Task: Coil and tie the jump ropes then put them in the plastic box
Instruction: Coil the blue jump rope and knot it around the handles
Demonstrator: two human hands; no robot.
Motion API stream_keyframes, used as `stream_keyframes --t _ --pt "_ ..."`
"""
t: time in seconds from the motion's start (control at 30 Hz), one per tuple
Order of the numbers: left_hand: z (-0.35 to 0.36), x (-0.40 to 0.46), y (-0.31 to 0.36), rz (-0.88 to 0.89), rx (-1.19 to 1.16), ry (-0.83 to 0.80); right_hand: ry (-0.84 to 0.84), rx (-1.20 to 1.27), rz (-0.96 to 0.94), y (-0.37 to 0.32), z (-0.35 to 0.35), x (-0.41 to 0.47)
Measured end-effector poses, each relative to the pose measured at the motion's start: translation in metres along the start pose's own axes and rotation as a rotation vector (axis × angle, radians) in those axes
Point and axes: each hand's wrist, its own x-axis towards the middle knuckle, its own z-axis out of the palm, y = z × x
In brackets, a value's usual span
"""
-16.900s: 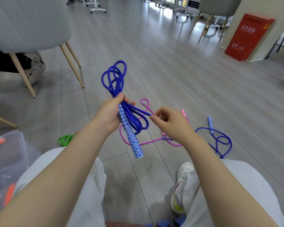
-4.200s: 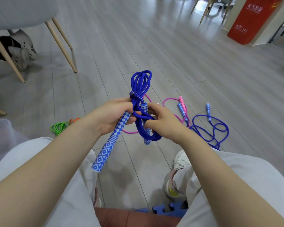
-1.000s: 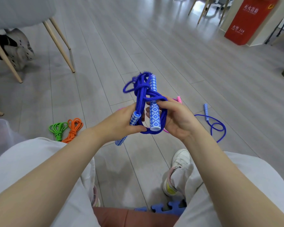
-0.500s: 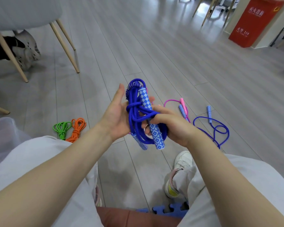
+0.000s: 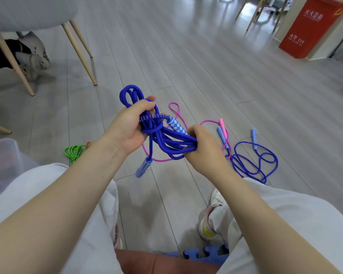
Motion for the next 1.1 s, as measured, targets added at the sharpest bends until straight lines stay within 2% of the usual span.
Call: stream_keyframes --t 0.13,0.23,0.43,0.57,0.63,0.77,0.93,1.03,1.1 --pt "-0.001 0.003 -0.006 0.034 0.072 0.051 -0.039 0.023 0.159 0.005 -0.006 0.0" --pt "-0.003 0.006 -0.006 0.068 0.134 0.108 -0.087 -0.041 0.181 0.007 -0.01 -0.002" --pt "-0.008 -0.002 0.003 0.049 0.209 -0.238 -0.073 0.009 0.175 0.012 -0.016 0.001" --pt "-0.009 -0.004 0.01 -0.086 0.003 -0.21 -0.087 0.039 0.156 0.014 -0.02 0.001" --pt "-0.011 -0.002 0.01 -0.057 0.034 -0.197 -0.087 0.032 0.145 0.016 -0.021 0.002" --pt "-0.012 0.001 0.007 0.044 0.23 -0.09 -0.085 -0.081 0.105 0.019 -0.021 0.002" --pt "-0.014 0.006 -0.002 0.149 0.528 0.186 -0.162 -0.194 0.051 0.024 -0.012 0.0" --pt "-0.023 0.016 0.005 0.222 0.452 0.344 -0.155 -0.197 0.028 0.025 -0.01 -0.002" --pt "-0.029 0.02 0.01 0.24 0.351 0.364 -0.133 -0.204 0.031 0.023 -0.007 -0.004"
